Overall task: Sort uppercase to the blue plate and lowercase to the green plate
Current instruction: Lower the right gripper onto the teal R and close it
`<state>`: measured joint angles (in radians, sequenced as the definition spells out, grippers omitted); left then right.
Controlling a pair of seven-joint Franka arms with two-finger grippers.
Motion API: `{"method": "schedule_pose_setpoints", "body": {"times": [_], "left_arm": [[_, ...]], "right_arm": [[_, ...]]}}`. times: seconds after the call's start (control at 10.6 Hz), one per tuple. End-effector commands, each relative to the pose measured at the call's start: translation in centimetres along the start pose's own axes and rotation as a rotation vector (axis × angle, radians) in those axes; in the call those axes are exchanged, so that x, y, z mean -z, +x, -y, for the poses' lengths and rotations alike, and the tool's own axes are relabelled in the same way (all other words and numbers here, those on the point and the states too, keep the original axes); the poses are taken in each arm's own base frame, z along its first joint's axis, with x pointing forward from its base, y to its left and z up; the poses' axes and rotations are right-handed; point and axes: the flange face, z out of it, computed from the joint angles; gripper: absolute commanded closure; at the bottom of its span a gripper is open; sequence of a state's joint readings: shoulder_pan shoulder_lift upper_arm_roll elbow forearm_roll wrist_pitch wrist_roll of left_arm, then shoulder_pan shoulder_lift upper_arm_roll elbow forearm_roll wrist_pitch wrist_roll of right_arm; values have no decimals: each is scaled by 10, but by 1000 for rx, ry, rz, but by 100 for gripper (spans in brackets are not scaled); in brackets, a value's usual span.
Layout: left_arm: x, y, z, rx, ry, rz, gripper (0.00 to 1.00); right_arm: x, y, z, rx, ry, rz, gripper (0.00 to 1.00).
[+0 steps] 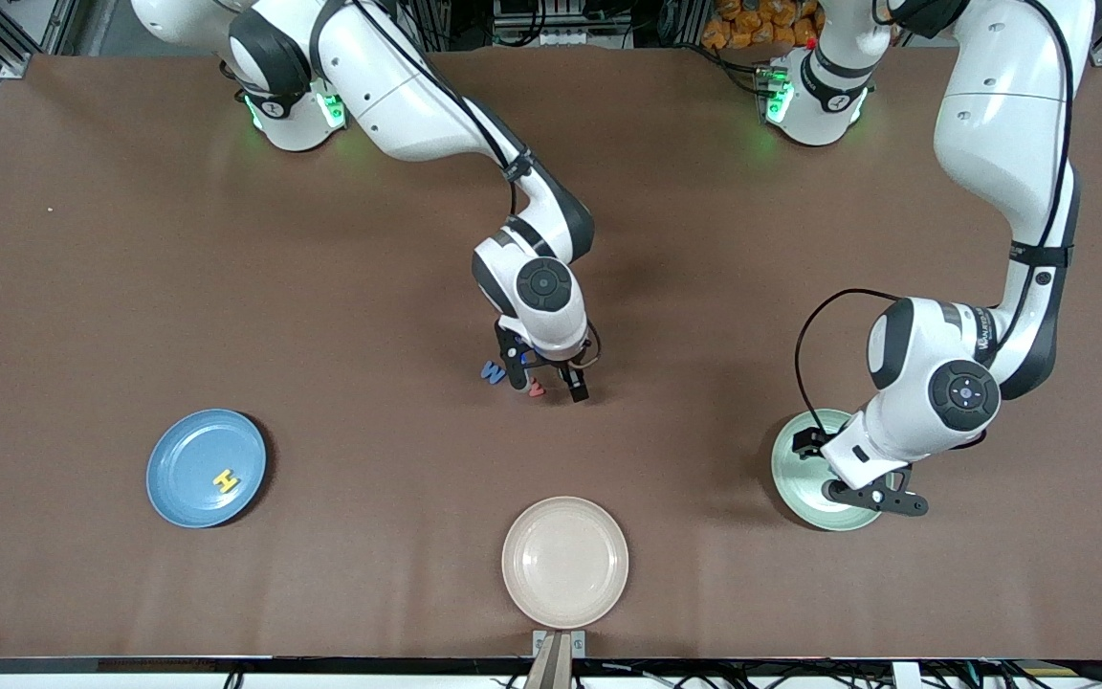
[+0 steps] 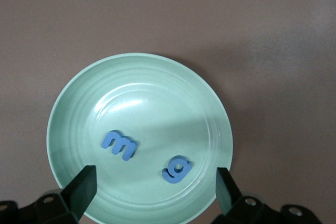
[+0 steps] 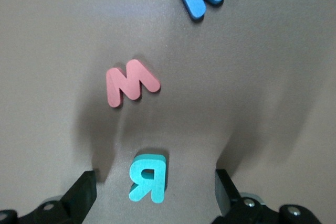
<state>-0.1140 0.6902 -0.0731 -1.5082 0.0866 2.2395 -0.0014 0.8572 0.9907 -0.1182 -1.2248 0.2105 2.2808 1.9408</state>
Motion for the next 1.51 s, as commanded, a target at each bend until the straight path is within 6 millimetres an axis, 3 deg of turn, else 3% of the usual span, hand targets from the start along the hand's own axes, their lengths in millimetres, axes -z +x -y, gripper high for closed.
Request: {"method": "schedule_pose_setpoints", "body": {"times": [0.0, 0.19, 0.28, 0.76, 0.95, 1.13, 1.32, 1.42], "left_arm": [[0, -1, -1, -8, -2, 2, 0], [0, -1, -1, -7, -3, 2, 0], [0, -1, -1, -8, -2, 2, 0], [-1, -1, -1, -8, -2, 3, 0], [1, -1, -4, 4, -5, 1, 0], [5, 1, -33, 39, -36, -5, 0], [9, 1, -73, 86, -50, -7, 0], [12, 0, -92, 117, -54, -10, 0]], "right_arm": [[1, -3, 0, -10, 11, -15, 4], [1, -3, -1, -4, 12, -21, 81], [1, -4, 0, -2, 13, -20, 100], [3, -9, -3, 55, 26, -53, 100], [32, 2, 9, 106, 42, -62, 100], [50, 48, 20, 214, -75, -98, 100], [81, 109, 39, 316, -136, -83, 100], [86, 132, 40, 393, -187, -89, 100]]}}
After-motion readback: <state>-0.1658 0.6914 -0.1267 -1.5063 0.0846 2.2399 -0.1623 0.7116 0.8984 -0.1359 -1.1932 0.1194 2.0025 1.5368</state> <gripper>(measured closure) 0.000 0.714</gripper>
